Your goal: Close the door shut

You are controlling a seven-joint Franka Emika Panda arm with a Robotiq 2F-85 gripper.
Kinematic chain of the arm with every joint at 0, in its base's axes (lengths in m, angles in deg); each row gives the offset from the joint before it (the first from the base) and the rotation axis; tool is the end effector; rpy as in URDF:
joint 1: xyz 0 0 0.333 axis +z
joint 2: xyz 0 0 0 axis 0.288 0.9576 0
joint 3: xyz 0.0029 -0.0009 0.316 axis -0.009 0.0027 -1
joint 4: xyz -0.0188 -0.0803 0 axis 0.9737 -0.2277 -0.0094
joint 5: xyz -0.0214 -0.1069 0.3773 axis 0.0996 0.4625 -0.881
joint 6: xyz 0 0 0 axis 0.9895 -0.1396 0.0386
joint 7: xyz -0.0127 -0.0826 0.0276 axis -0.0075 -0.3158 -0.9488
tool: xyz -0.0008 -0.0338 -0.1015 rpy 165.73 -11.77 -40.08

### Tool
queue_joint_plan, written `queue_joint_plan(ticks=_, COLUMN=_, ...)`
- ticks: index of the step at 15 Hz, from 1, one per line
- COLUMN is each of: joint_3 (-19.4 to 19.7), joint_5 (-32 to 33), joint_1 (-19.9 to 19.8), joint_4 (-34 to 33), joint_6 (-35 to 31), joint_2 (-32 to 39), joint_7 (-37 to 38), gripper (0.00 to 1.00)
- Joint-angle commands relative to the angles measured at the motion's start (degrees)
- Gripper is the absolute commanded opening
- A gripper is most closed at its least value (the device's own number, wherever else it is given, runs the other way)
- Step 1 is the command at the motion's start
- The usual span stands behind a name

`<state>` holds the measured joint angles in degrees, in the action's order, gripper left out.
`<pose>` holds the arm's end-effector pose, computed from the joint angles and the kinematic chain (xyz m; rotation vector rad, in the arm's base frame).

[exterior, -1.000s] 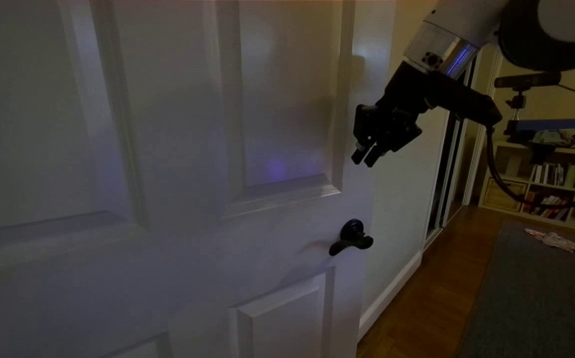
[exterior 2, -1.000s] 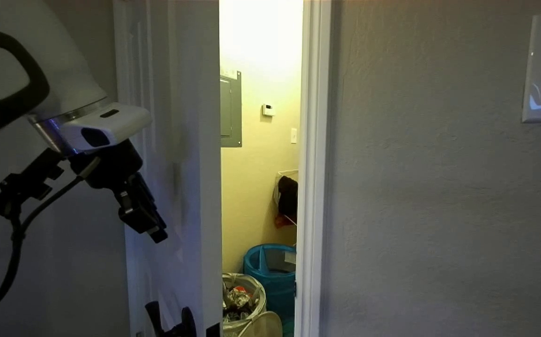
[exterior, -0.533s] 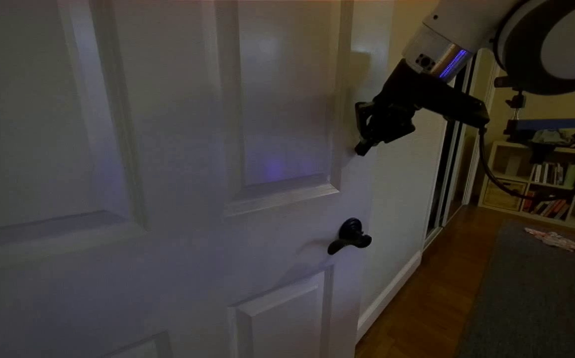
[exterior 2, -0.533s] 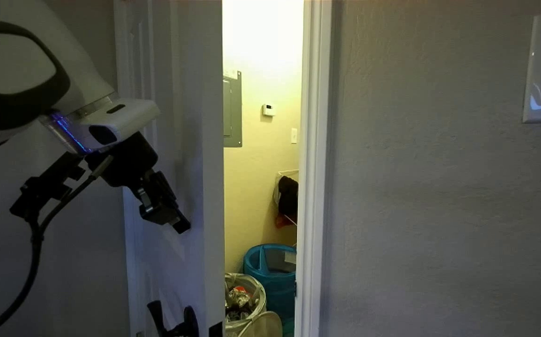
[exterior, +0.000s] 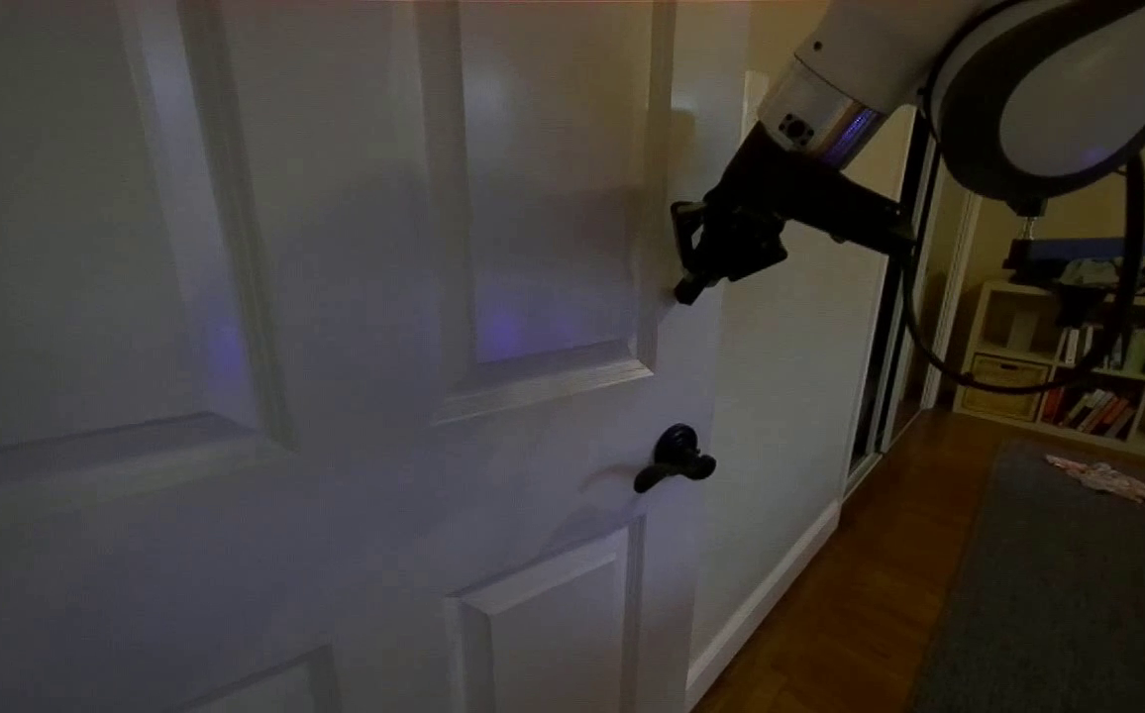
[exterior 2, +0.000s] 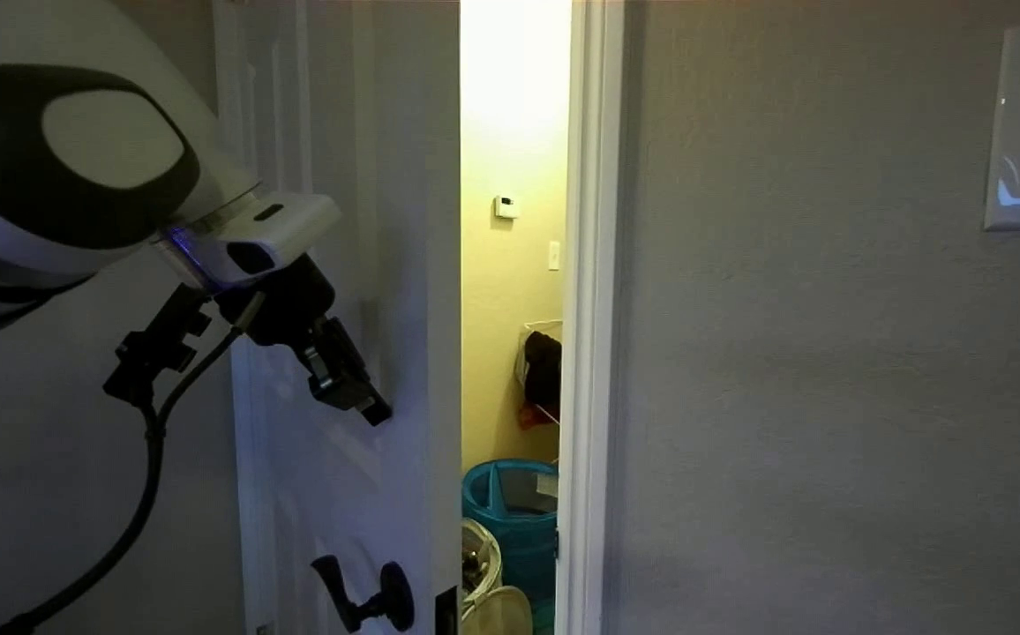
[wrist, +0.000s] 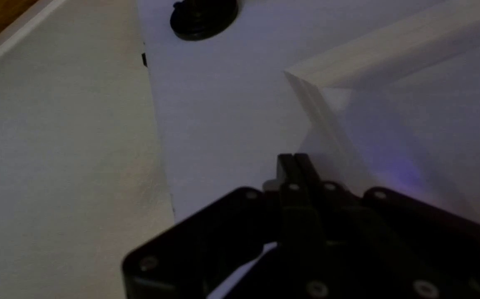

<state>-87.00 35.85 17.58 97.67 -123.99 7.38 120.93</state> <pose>0.5866 0.0488 0.3886 -2.7258 0.8509 -0.9691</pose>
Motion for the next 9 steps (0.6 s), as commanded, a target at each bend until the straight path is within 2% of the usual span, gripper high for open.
queue_joint_plan(ticks=1, joint_3=0.6, joint_5=1.1, joint_1=0.5, joint_4=-5.2, joint_6=-0.1, joint_2=3.9, joint_7=1.4, gripper=0.04)
queue_joint_plan(ticks=9, joint_3=-0.7, joint_5=-1.0, joint_1=-0.3, joint_4=-16.3, joint_6=0.7, joint_2=12.2, joint_7=-1.5, gripper=0.04)
